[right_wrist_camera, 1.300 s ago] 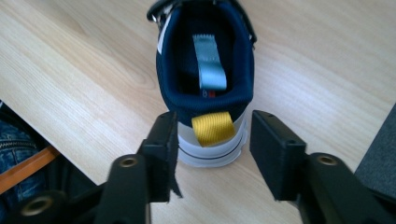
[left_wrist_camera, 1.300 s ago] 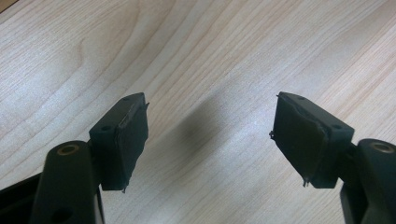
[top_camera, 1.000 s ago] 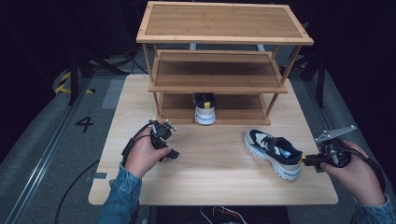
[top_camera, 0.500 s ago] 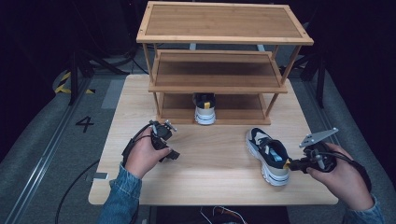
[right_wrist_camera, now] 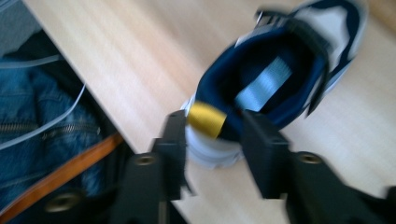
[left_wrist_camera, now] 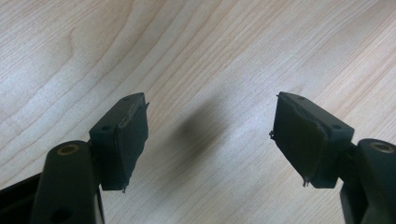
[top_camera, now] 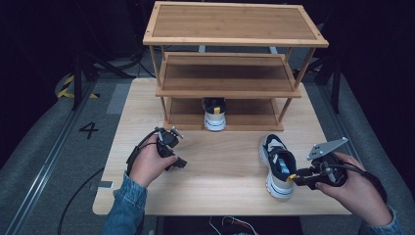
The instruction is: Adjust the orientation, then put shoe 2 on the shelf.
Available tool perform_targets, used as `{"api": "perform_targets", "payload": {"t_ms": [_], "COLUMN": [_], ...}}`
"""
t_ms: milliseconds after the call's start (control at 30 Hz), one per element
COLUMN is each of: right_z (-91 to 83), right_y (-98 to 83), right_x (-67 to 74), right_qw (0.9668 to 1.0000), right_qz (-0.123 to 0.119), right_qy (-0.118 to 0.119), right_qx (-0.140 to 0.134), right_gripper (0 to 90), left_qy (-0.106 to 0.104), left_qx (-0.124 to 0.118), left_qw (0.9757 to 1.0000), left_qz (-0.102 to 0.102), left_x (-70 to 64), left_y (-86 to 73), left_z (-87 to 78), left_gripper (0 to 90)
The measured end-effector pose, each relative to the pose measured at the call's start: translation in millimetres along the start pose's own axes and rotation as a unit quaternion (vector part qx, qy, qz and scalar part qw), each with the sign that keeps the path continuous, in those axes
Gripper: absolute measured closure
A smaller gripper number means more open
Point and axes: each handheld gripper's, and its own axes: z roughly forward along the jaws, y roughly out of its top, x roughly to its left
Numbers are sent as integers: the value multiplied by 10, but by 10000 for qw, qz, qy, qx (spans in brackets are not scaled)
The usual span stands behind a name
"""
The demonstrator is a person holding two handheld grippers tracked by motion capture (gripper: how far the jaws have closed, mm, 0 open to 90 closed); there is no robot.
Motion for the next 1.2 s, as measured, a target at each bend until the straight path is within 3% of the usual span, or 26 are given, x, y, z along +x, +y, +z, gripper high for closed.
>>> {"api": "perform_targets", "payload": {"t_ms": [100, 167, 600, 733, 833, 967, 1200], "right_z": [8, 77, 583, 669, 719, 746, 718], "right_y": [51, 84, 214, 221, 219, 233, 289], "right_x": [-5, -7, 38, 43, 33, 24, -11], "right_qw": [9991, 9991, 9963, 9949, 9933, 9925, 9944], "right_qz": [-288, -323, -500, -532, -622, -558, -435], "right_qy": [-262, -215, 79, 112, 77, 276, 358], "right_qx": [-188, -164, 696, 847, 969, 1052, 891], "right_gripper": [536, 516, 513, 548, 635, 702, 708], "left_qy": [18, 21, 1, -23, -26, -7, 47], "left_qx": [17, 16, 61, 36, 46, 33, -3], "left_qw": [10000, 10000, 9997, 9997, 9997, 9997, 9995], "left_qz": [-25, -57, -219, -251, -232, -255, -315], "left_x": [4, 4, 52, 50, 60, 66, 94], "left_y": [-23, -41, -140, -146, -153, -159, -187], "left_z": [0, -1, -21, -28, -37, -50, -81], "left_gripper": [271, 271, 290, 295, 293, 293, 293]}}
